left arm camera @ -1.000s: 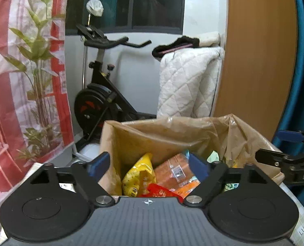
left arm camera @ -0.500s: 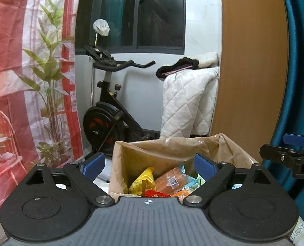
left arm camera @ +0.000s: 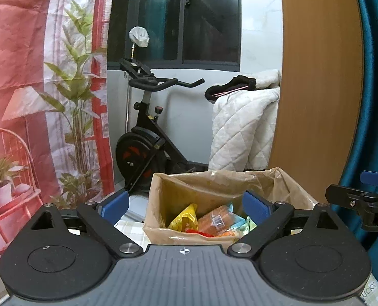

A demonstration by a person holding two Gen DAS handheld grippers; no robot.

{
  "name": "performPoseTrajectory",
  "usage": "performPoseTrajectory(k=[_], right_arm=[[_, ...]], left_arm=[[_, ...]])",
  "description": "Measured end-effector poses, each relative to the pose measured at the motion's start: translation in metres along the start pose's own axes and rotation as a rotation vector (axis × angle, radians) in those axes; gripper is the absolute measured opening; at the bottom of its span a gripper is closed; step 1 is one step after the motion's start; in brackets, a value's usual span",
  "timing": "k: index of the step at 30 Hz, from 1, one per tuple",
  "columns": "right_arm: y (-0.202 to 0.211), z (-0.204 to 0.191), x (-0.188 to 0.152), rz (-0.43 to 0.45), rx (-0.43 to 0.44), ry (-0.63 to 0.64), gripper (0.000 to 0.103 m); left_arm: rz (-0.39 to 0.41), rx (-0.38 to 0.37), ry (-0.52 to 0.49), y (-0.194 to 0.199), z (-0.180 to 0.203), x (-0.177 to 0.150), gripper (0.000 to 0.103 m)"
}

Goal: Organize snacks

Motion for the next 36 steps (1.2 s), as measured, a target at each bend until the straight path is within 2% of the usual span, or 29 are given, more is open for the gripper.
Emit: performPoseTrajectory(k=[36], right_arm=[[0.0000,0.0044,-0.0053,-0.023,0.001,-0.028,0.102]], left_arm=[[0.000,0.036,-0.002,0.0055,0.0034,-0.0011,0.097]])
Point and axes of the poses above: each gripper's, at about its wrist camera, not at the fingertips, and y roughly against the way its jaws point, z to its right, x to its top, the point moved 7 cm from there along -y, roughly the way its jaws point, and after that the axes turned 10 degrees about y, right-handed, at the moved point
